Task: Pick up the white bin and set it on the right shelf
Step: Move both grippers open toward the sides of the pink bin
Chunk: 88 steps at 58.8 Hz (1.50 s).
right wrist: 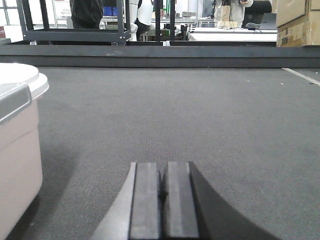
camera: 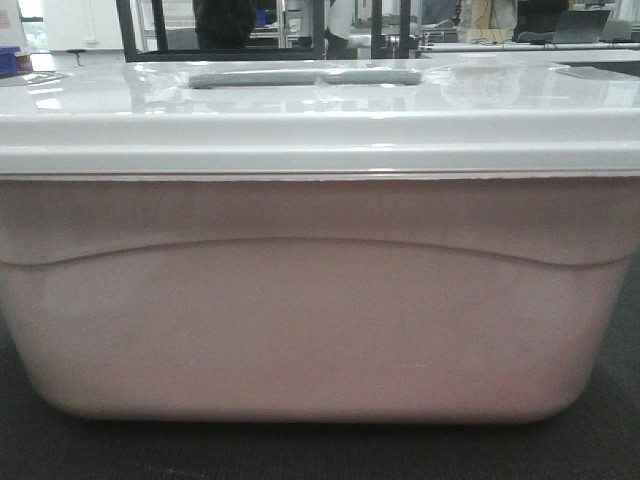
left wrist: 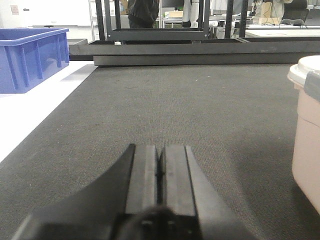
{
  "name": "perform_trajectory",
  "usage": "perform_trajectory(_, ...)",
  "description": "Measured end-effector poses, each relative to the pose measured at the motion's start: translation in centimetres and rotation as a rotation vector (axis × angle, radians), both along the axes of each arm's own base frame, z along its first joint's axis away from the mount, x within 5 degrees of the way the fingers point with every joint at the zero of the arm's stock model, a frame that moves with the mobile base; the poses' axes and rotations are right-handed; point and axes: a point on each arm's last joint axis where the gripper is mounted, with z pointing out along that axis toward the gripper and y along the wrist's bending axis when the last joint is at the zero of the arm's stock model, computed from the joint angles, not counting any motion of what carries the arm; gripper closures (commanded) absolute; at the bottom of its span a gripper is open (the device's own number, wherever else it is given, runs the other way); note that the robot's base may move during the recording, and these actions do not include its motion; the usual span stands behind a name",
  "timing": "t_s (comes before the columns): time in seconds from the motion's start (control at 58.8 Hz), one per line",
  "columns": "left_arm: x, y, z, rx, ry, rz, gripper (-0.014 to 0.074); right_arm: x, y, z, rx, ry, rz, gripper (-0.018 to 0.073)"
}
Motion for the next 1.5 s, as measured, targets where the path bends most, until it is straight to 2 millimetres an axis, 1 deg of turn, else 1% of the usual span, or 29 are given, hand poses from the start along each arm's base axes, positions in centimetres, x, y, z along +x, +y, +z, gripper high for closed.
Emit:
perform_trajectory(0.8, 0.0, 0.0, 0.0, 0.0, -0.005, 0.001, 0.0722, 0.0, 0.0, 0.2, 0.0, -0.021, -0.001, 0.0491)
perform_trajectory(1.021, 0.0, 0.1, 0.5, -0.012, -0.057, 0.008, 0.0722, 0.0, 0.0, 0.6, -0.001, -0.063, -0.004, 0.0491)
perform_trajectory(1.123, -0.1, 0.2, 1.0, -0.092, -0.101, 0.014, 0.0722, -0.1, -0.1, 1.3, 0.009, -0.139, -0.009, 0.0491)
perform_trajectory(1.191, -0.2, 0.3, 1.5, -0.133, -0.125, 0.016, 0.0722, -0.3, -0.1, 2.4, 0.022, -0.185, -0.01, 0.0491)
perform_trajectory(1.243, -0.4, 0.3, 2.8, -0.138, -0.156, 0.011, 0.0721, -0.7, -0.1, 3.9, 0.026, -0.227, -0.009, 0.0491)
perform_trajectory(1.26, -0.5, 0.3, 3.2, -0.135, -0.166, 0.009, 0.0721, -0.9, -0.1, 4.7, 0.027, -0.246, -0.007, 0.0491)
perform_trajectory(1.328, -1.2, 0.2, 6.0, -0.101, -0.212, -0.003, 0.072, -1.8, -0.1, 7.8, 0.028, -0.32, -0.004, 0.0491)
perform_trajectory(1.379, -1.9, 0.1, 8.7, -0.074, -0.236, -0.011, 0.0719, -2.3, 0.0, 10.0, 0.029, -0.356, -0.001, 0.0491)
perform_trajectory(1.396, -2.0, 0.1, 9.3, -0.066, -0.234, -0.013, 0.0717, -2.6, 0.0, 10.9, 0.028, -0.373, 0.0, 0.0491)
perform_trajectory(1.464, -2.2, -0.1, 12.0, -0.036, -0.202, -0.023, 0.0694, -2.8, 0.0, 13.3, 0.028, -0.388, 0.002, 0.049)
perform_trajectory(1.498, -2.0, -0.1, 13.0, -0.026, -0.169, -0.028, 0.0674, -2.7, 0.0, 14.2, 0.029, -0.384, 0.004, 0.0488)
